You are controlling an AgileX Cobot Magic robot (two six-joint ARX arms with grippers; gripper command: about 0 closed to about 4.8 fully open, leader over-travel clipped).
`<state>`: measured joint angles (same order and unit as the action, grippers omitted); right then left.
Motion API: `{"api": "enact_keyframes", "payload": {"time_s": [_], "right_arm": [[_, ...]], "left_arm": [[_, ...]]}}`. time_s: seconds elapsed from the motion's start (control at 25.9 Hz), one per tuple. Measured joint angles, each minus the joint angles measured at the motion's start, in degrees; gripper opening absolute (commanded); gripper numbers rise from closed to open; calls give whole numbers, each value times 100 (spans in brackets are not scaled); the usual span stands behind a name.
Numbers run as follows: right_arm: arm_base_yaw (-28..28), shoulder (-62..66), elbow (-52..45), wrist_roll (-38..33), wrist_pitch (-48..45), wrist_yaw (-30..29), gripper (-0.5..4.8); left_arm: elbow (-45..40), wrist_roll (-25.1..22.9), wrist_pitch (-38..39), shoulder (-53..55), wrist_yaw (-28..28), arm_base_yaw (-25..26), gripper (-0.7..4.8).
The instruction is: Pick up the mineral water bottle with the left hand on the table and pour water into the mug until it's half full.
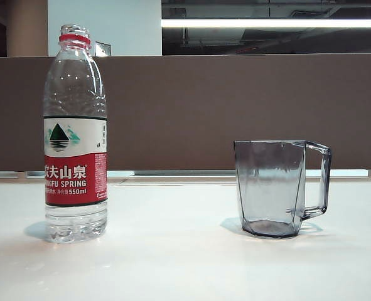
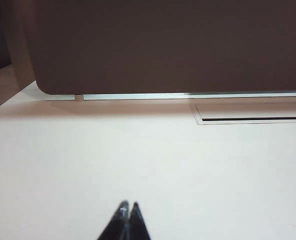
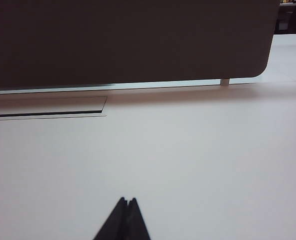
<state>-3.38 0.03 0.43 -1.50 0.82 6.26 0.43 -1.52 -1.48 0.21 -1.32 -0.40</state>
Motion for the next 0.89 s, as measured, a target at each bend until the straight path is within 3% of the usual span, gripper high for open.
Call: {"api": "enact_keyframes", "payload": {"time_s": [0.7,0.89], "right_arm": [[-2,0,13,-2,-201,-4,-1],[-7,20,1152,-2,72,-9,-2]], "left_arm": [[9,0,-225,0,2,0,-6],[529,59,-20,35,-2,-2,-6]]}}
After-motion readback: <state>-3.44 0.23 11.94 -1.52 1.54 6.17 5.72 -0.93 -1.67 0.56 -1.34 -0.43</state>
